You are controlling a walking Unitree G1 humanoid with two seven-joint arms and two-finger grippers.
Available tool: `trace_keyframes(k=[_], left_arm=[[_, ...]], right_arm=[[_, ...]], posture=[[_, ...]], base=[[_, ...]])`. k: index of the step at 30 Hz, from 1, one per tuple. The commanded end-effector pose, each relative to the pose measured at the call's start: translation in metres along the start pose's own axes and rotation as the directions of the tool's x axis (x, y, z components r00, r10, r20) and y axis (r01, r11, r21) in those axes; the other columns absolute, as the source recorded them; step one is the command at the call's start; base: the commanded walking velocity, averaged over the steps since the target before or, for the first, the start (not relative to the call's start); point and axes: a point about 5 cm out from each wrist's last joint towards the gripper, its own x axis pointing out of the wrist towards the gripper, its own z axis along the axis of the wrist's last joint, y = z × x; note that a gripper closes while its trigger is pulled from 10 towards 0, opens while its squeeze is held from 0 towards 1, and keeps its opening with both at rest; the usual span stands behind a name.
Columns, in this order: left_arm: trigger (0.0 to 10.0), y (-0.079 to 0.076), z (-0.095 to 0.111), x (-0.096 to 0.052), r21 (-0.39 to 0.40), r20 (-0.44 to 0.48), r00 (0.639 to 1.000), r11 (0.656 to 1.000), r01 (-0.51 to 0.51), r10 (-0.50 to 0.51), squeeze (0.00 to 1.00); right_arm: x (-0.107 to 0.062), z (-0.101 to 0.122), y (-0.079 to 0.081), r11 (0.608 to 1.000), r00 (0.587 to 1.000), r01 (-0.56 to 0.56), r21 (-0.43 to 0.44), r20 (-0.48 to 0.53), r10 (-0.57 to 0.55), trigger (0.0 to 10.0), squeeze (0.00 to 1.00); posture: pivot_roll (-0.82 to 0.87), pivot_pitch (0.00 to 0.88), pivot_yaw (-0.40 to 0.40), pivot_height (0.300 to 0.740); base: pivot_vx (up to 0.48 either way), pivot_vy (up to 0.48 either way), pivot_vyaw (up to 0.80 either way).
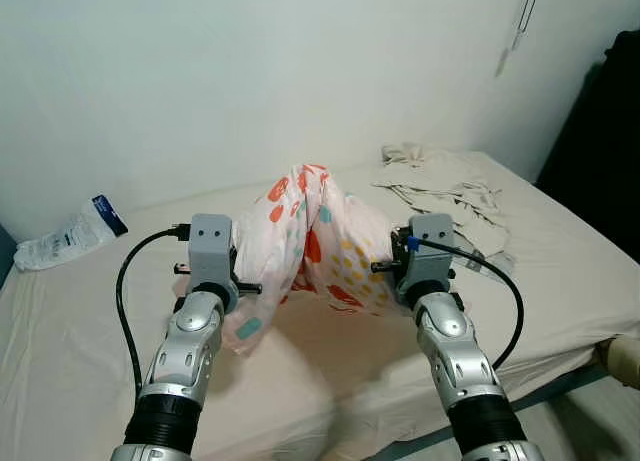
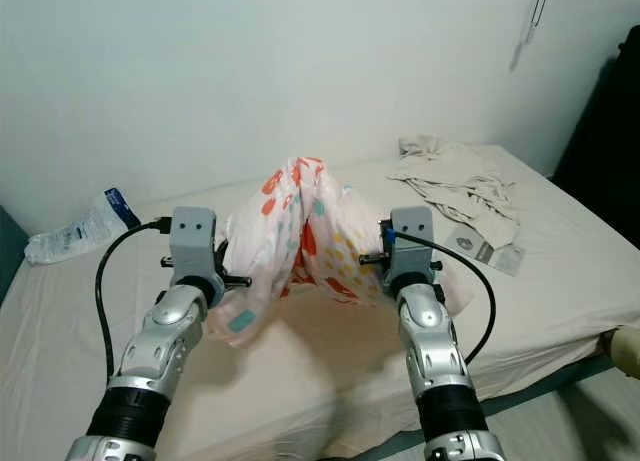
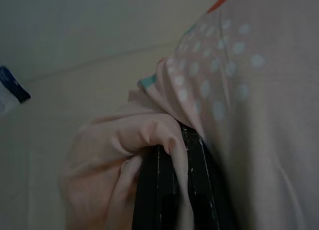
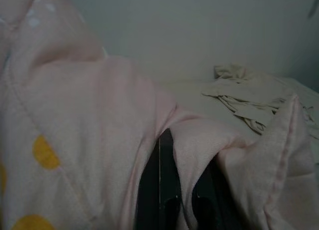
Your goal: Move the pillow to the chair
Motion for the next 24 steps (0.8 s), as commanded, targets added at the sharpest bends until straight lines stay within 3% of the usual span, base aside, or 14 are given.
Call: trace_keyframes(k=[1,4,24], left_arm=[[10.0,-0.0111,0.0043,0.0005,0.066,0.035,0.998,0.997,0.047,-0.05,0.0],[10.0,-0.0122,0.0009,-0.001,0.069,0.021,0.998,0.996,0.052,-0.053,0.0],[10.0,-0.0082,-0.0012,-0.0028,0.1,0.028,0.999,0.995,0.026,-0.029,0.0]], right_arm=[[0.0014,0.0066,0.0127,0.998,0.998,-0.061,0.028,0.032,0.06,10.0,0.0],[0.0009,0.0042,0.0138,0.997,0.997,-0.072,0.041,0.019,0.071,10.0,0.0],[0.0019,0.0041,0.0163,0.996,0.996,-0.085,0.039,0.014,0.085,10.0,0.0]], posture=[[-0.05,0.037,0.003,0.74],[-0.05,0.043,-0.001,0.74],[-0.04,0.058,-0.009,0.74]], base=[[0.0,0.0,0.0],[0.0,0.0,-0.24],[0.0,0.0,-0.8]])
